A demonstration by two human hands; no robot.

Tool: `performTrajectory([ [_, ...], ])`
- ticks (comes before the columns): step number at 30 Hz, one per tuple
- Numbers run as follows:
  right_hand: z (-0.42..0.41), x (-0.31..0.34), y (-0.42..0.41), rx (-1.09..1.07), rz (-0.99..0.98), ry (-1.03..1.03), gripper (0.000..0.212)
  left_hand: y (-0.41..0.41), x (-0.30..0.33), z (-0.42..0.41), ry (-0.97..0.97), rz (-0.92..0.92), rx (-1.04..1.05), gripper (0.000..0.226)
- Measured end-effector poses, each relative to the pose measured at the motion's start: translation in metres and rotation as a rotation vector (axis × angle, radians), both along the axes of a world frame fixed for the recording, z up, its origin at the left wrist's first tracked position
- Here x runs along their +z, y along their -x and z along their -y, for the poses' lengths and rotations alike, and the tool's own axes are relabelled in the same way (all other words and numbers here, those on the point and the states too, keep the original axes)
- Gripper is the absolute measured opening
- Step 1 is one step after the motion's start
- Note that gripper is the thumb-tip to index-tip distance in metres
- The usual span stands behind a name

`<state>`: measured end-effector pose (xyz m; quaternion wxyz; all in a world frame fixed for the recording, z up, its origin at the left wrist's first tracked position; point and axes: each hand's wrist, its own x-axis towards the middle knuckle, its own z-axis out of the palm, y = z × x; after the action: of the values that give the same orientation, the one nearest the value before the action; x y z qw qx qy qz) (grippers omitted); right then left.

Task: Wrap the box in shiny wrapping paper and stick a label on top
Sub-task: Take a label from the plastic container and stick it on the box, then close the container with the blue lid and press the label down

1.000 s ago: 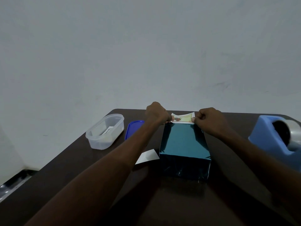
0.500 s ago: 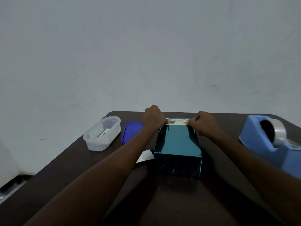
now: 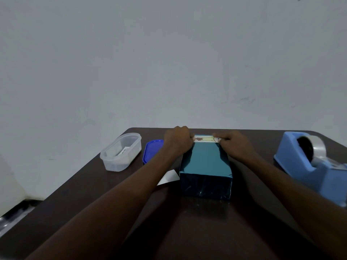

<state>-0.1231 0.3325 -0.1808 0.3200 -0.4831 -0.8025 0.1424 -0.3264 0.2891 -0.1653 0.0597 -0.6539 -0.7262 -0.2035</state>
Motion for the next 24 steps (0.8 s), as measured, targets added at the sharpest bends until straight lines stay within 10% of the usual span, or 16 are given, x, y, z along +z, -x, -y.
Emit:
performTrajectory([
  [11, 0.02, 0.011, 0.004, 0.058, 0.24, 0.024, 0.044, -0.006, -0.001, 0.01, 0.334, -0.001, -0.143, 0.055],
  [24, 0.046, 0.046, 0.028, 0.04, 0.154, -0.095, 0.034, 0.063, 0.029, 0.055, -0.02, 0.071, 0.027, 0.033],
])
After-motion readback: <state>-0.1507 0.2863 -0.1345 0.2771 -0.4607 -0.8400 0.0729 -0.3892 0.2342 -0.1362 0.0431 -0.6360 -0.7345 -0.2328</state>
